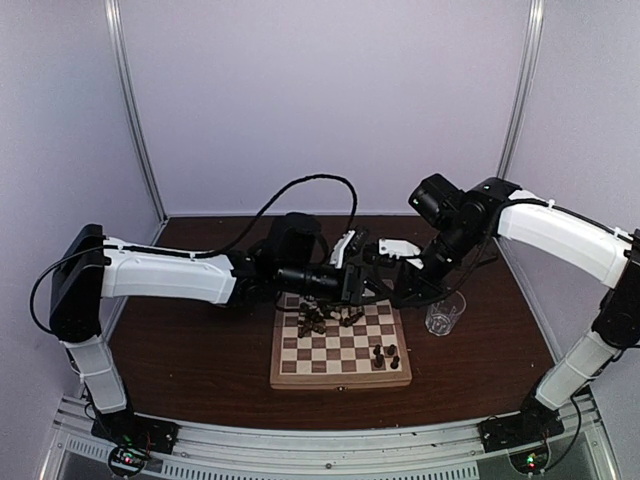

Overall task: Set up the chess pieces on the board
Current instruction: Pass from the right arm to the left, then place the pawn on c7.

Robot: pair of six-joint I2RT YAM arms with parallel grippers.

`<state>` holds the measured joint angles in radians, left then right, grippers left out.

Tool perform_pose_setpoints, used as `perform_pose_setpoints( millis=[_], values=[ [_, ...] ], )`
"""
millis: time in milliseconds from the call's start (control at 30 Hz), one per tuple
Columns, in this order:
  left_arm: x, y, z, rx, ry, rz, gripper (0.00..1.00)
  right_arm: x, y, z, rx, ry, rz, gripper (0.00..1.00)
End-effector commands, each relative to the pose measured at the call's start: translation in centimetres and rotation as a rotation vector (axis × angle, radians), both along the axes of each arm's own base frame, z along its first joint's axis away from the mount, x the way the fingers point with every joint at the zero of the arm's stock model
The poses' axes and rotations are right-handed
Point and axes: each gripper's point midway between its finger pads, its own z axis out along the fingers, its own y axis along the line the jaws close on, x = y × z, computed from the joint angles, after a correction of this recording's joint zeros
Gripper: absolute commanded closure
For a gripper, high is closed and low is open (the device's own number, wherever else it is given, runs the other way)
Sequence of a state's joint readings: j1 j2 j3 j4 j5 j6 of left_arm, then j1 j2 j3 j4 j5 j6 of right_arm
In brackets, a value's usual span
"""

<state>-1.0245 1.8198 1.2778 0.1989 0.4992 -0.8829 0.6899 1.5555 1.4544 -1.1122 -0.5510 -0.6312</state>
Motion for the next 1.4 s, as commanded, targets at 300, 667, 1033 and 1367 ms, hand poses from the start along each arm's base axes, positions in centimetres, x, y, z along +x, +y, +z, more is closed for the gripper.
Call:
perform_pose_setpoints(
  millis=[300, 667, 1033, 1367],
  values=[
    [0.4, -1.0, 1.8, -0.095, 0.000, -0.021, 0.81, -1.7, 0.4, 1.3, 0.054, 0.006, 0.050, 0.91],
    [1.0, -0.5, 1.1, -0.066, -0.002, -0.001, 0.98, -0.8, -0.4, 1.3, 0.033, -0.036, 0.009, 0.77],
    [1.5, 4.1, -3.9, 0.414, -0.214, -0.052, 0.98, 5.7, -9.9, 1.6, 0.210, -0.145, -0.428, 0.59],
    [0.4, 4.2, -7.9, 0.785, -0.440, -0.218, 0.98, 8.9, -15.0, -1.7, 0.076, -0.257, -0.614, 0.57]
  ],
)
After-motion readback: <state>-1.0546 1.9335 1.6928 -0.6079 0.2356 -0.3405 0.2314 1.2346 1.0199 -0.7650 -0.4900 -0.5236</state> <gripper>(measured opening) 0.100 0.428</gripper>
